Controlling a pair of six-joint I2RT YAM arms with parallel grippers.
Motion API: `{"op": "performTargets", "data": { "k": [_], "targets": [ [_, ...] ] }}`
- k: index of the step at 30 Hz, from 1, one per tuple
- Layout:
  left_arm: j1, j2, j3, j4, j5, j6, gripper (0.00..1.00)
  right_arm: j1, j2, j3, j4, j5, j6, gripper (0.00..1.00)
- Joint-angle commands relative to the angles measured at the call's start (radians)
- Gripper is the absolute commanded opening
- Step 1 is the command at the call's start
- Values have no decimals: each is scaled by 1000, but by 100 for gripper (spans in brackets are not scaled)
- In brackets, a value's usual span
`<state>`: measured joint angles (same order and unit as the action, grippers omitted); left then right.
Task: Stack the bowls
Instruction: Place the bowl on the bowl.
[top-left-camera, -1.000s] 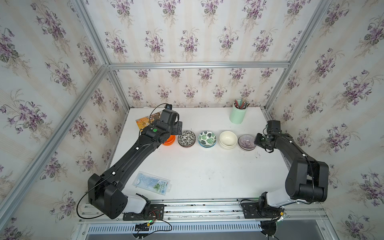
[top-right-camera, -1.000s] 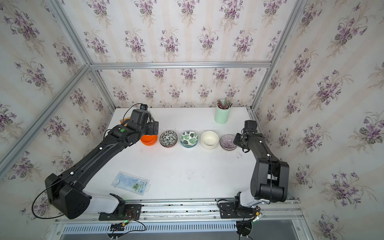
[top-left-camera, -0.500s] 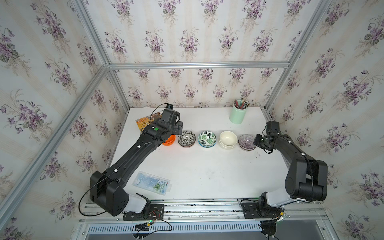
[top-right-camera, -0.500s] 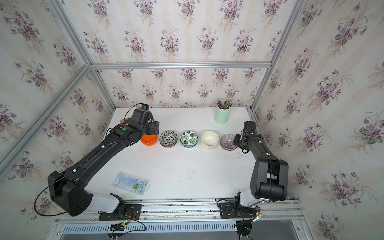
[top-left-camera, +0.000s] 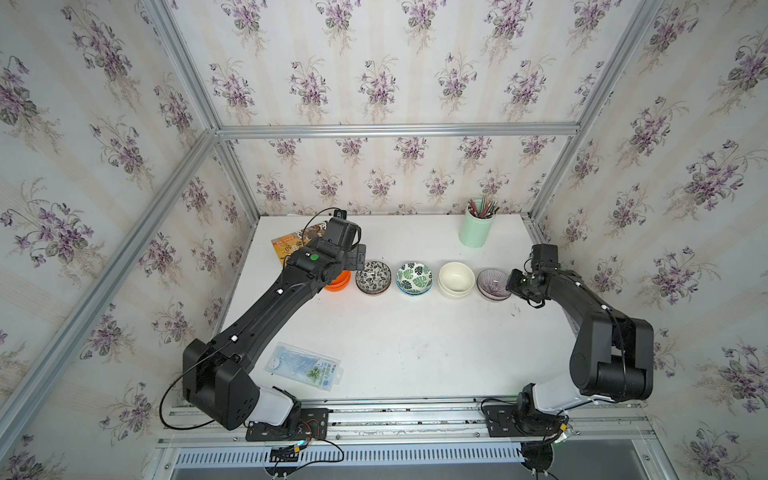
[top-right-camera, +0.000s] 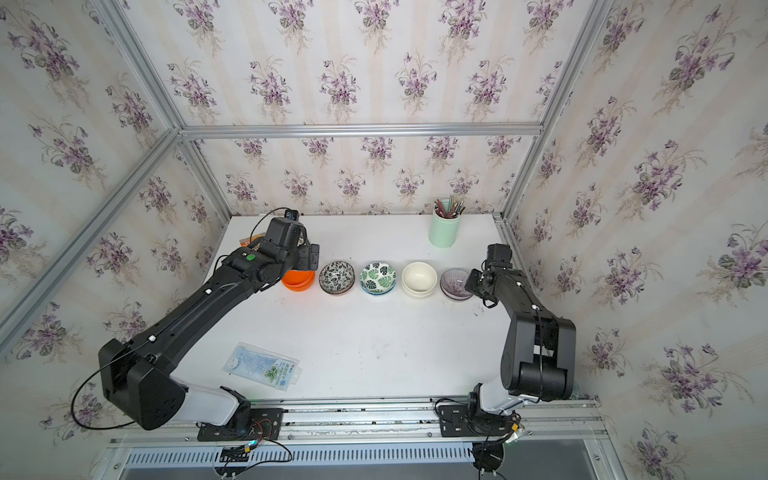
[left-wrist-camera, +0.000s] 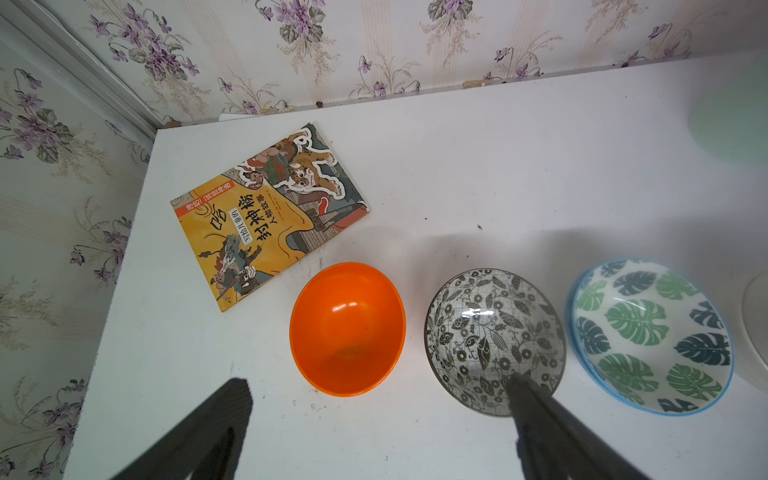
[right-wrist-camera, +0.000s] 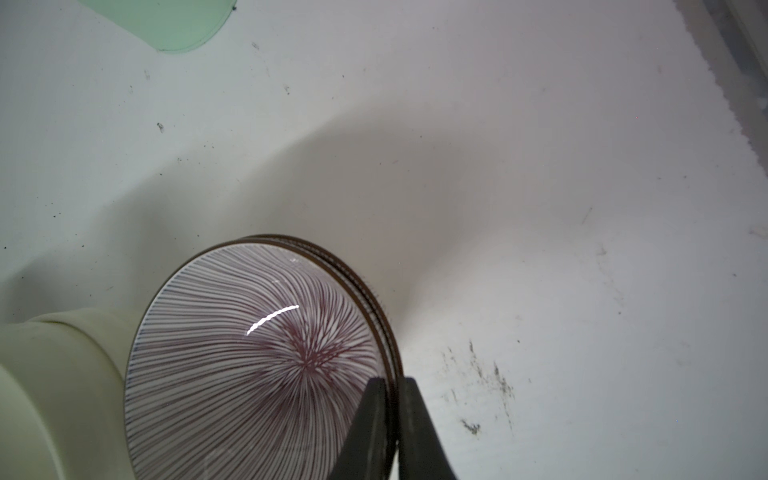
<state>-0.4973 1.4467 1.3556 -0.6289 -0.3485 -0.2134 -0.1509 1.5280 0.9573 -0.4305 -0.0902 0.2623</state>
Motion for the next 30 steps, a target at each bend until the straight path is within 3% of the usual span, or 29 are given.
{"op": "performTargets", "data": {
  "k": [1, 8, 14, 20, 30],
  "targets": [
    [2, -1, 8, 3, -15, -3, 100, 1, -21, 10, 7, 13, 5, 16],
    [2, 5, 5, -5, -12, -15, 100, 2, -72, 43, -17, 16, 2, 23],
    [2, 6, 2, -3, -5, -23, 100, 69, -135, 39, -33, -47, -16, 13],
    [2, 15, 5, -2, 10, -33, 100, 194, -150, -6, -23, -45, 4, 11],
    [2, 4, -6, -7, 9, -36, 100, 217, -140, -29, -44, -22, -13, 11]
  ]
}}
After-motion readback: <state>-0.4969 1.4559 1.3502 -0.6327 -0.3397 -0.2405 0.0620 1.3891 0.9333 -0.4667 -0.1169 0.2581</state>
